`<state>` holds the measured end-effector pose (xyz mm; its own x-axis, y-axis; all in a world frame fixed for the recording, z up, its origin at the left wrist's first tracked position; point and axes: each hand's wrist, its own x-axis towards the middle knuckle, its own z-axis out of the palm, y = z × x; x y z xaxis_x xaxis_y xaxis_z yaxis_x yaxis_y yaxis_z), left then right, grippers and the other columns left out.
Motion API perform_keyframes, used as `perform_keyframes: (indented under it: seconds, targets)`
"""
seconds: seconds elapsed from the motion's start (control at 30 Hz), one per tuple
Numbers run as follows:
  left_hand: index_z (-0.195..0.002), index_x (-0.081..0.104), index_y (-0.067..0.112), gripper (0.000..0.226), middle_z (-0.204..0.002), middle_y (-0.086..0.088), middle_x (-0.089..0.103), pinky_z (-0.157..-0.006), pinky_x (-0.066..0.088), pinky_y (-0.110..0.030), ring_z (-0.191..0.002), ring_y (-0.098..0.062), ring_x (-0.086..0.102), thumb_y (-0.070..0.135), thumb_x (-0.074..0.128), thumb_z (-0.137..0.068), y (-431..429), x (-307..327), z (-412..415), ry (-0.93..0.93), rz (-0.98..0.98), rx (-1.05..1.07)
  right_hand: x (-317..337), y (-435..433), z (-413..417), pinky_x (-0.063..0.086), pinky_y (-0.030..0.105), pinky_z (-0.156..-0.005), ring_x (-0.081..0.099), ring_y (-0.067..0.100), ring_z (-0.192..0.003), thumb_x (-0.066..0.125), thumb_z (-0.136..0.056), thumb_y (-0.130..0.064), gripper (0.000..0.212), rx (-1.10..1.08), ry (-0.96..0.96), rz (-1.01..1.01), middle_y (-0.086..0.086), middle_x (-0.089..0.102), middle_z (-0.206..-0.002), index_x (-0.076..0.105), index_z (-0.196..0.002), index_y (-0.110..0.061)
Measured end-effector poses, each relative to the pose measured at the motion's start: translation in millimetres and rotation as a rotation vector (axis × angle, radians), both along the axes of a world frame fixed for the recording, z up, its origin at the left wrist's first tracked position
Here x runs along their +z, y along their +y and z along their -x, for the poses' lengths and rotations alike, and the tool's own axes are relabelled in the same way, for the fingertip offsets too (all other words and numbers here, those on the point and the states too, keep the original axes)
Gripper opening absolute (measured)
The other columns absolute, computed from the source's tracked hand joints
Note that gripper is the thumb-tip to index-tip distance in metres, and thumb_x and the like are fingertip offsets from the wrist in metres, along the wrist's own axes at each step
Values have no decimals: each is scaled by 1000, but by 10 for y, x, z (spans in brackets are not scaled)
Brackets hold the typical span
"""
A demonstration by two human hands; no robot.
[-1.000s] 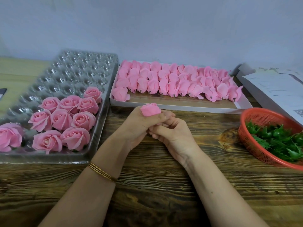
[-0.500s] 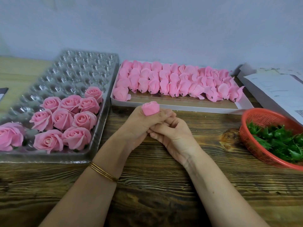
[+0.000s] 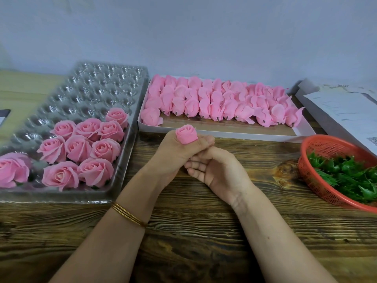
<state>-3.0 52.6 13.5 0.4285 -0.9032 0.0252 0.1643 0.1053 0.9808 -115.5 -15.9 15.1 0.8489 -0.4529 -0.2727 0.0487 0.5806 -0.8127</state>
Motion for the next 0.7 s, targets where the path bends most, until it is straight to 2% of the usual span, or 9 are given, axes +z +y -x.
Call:
perform_keyframes:
  seconds: [0.07, 0.13, 0.2, 0.27, 0.37, 0.47, 0.57, 0.67, 0.7]
  targets:
    - [-82, 76, 6, 22, -78, -6, 74, -73, 56, -26, -76, -16, 69, 27, 77, -77, 2, -8, 6, -69, -16, 44, -2, -26, 13, 55, 25, -64, 63, 17, -69, 56, -64, -16, 30, -70, 27, -24, 7, 68, -73, 73, -87, -9]
    - [-77, 76, 12, 9, -76, -3, 75, -70, 57, -22, -73, -13, 70, 18, 76, -85, -3, 0, 30, -180, -19, 103, -11, -34, 14, 55, 25, -63, 62, 15, -68, 57, -65, -21, 26, -176, 38, 32, 4, 68, -74, 77, -80, -16]
    - [-76, 74, 6, 16, -74, -8, 73, -65, 53, -19, -69, -10, 66, 17, 74, -88, -16, -1, 48, -300, -19, 183, -22, -34, 1, 54, 24, -63, 60, 14, -69, 62, -66, -24, 19, -281, 62, 94, 1, 68, -77, 74, -78, -16]
    - [-75, 68, -4, 28, -69, -13, 68, -61, 47, -19, -63, -9, 58, 20, 75, -87, -17, 9, 52, -390, -10, 231, -37, -51, 0, 53, 24, -63, 60, 12, -71, 66, -66, -28, 32, -350, 67, 132, -2, 66, -76, 67, -94, -11]
    - [-66, 64, 11, 25, -59, 5, 60, -59, 46, -26, -57, -9, 53, 19, 77, -85, -25, 8, 66, -444, -67, 216, -17, -49, 5, 54, 24, -66, 65, 13, -76, 69, -68, -31, 38, -343, 22, 153, 0, 69, -79, 64, -98, -9]
    - [-75, 71, 15, 10, -64, 5, 69, -63, 53, -36, -64, -18, 65, 15, 77, -83, -36, -12, 117, -500, -127, 163, 7, 9, -13, 55, 24, -65, 69, 16, -82, 76, -71, -25, 45, -299, -7, 159, 8, 72, -89, 65, -108, -3]
    - [-73, 71, 29, 19, -71, 7, 73, -70, 57, -39, -73, -15, 69, 13, 77, -82, -31, -7, 142, -524, -143, 154, 9, 29, -13, 55, 24, -67, 69, 19, -85, 76, -75, -18, 40, -304, -20, 144, 12, 71, -92, 65, -108, 0]
    - [-83, 76, 18, 3, -78, 0, 75, -78, 57, -46, -81, -20, 71, 16, 77, -82, -33, 5, 135, -519, -163, 144, 3, 10, -2, 55, 23, -67, 70, 17, -83, 78, -75, -18, 28, -305, -32, 152, 9, 73, -87, 67, -97, -5]
    - [-88, 77, 14, 6, -80, -1, 76, -79, 56, -46, -82, -20, 71, 17, 77, -83, -33, 12, 138, -525, -176, 143, 3, 9, -2, 55, 23, -67, 70, 17, -83, 76, -75, -20, 25, -301, -31, 157, 8, 74, -87, 68, -95, -6]
